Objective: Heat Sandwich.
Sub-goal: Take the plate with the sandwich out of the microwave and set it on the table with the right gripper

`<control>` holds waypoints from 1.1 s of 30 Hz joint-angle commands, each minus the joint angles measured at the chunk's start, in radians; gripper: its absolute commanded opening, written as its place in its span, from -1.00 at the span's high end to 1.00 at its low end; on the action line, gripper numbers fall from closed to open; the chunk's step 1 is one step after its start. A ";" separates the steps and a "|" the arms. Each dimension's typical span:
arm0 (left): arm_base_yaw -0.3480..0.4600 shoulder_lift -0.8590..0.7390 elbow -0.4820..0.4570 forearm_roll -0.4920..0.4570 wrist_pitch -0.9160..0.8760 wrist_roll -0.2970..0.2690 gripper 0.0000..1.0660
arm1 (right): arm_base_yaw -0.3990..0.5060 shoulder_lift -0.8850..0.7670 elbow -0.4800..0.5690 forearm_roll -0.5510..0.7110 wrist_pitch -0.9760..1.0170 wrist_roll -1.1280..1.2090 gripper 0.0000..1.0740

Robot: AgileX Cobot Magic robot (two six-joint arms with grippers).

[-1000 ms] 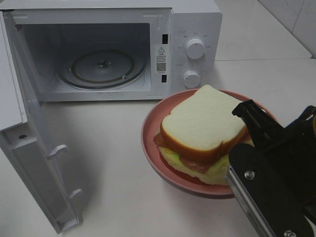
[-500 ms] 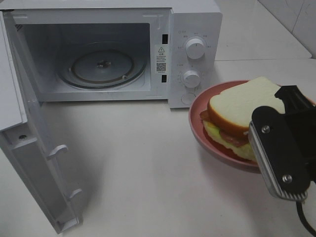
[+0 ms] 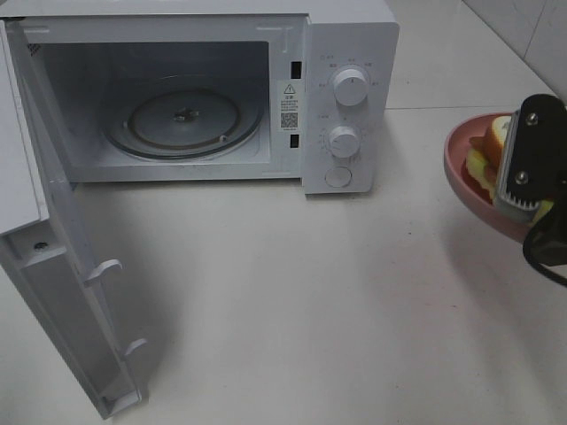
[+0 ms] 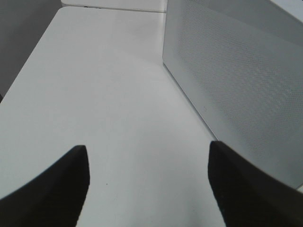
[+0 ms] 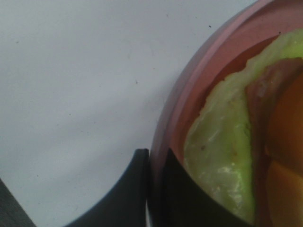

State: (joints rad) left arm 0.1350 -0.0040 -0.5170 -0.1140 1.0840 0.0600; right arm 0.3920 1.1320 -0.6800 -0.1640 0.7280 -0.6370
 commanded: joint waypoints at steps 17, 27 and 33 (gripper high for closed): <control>-0.006 -0.006 0.002 -0.003 -0.016 -0.004 -0.27 | -0.055 0.278 -0.219 -0.267 0.052 0.750 1.00; -0.006 -0.006 0.002 -0.003 -0.016 -0.004 -0.27 | -0.233 0.398 -0.257 -0.306 0.009 0.875 1.00; -0.006 -0.006 0.002 -0.003 -0.016 -0.004 -0.27 | -0.305 0.456 -0.257 -0.302 -0.067 0.882 1.00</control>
State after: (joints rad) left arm 0.1350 -0.0040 -0.5170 -0.1140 1.0840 0.0600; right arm 0.1020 1.5780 -0.9280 -0.4350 0.6860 0.2400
